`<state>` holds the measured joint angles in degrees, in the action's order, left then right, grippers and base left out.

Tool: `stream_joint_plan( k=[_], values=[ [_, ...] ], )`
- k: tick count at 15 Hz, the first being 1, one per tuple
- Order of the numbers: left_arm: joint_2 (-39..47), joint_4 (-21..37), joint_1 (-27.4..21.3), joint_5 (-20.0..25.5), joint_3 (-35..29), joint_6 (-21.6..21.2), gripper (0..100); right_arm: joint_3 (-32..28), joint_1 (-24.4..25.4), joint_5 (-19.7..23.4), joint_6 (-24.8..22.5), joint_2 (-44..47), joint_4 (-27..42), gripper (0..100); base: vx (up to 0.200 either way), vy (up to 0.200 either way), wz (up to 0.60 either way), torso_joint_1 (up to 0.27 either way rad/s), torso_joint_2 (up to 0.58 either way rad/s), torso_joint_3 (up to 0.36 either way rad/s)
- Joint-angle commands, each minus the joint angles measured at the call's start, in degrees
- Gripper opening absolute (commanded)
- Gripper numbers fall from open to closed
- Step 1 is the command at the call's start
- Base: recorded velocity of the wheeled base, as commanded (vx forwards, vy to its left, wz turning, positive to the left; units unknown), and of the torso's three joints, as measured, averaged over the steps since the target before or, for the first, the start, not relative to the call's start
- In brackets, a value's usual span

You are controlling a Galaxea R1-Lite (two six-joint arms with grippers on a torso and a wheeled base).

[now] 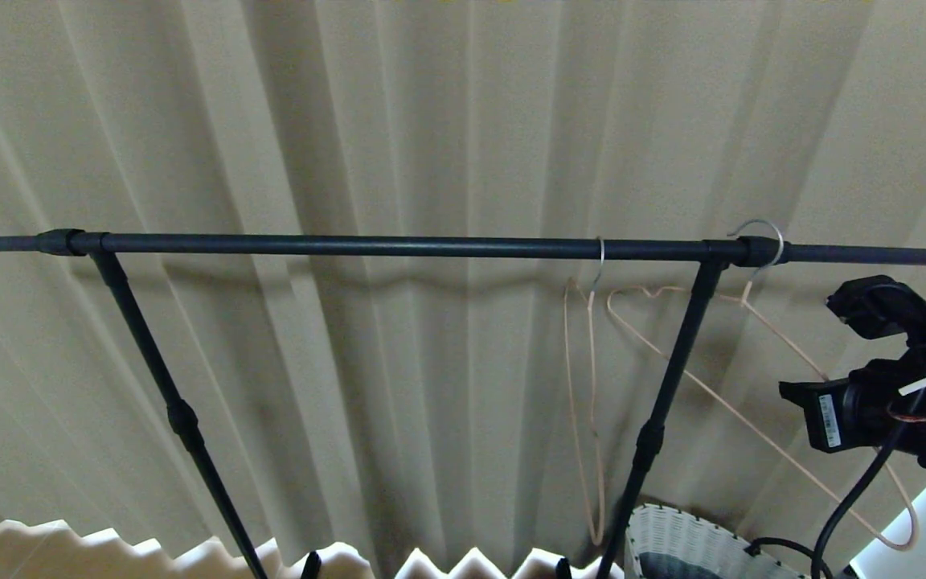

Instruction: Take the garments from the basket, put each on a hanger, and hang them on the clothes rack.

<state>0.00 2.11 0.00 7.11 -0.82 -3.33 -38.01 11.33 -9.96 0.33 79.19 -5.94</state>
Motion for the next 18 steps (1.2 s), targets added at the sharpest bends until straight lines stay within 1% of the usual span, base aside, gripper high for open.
stream_joint_plan(
  k=[1,3,6,9,11,18],
  values=[
    [0.1,0.0,0.0,0.0,0.0,0.0,0,0.7,0.0,-0.5,0.0,-3.2,0.0,0,0.000,0.000,0.00,0.000,0.00,0.000],
    [0.1,0.0,0.0,-0.1,0.0,0.0,0,1.5,0.0,-2.2,0.1,-4.3,0.0,0,0.000,0.000,0.00,0.000,0.00,0.000],
    [0.2,0.0,0.0,-0.1,0.0,-0.5,0,4.2,-0.1,-2.3,0.0,-9.2,0.0,0,0.000,0.000,0.00,0.000,0.00,0.000],
    [0.1,0.0,0.0,-0.1,0.0,-0.4,0,6.5,-0.1,-2.3,-0.1,-13.4,0.0,0,-0.200,0.000,0.00,0.001,0.00,0.004],
    [0.2,0.0,0.0,-0.1,0.0,-0.4,0,8.0,-0.1,-3.4,-0.2,-15.1,0.0,0,-0.200,0.000,0.00,0.007,0.01,0.012],
    [0.2,0.0,0.0,-0.1,0.0,0.0,0,10.5,-0.3,-4.1,-0.1,-17.8,0.0,0,-0.200,0.000,0.00,-0.001,0.00,0.001]
  ],
)
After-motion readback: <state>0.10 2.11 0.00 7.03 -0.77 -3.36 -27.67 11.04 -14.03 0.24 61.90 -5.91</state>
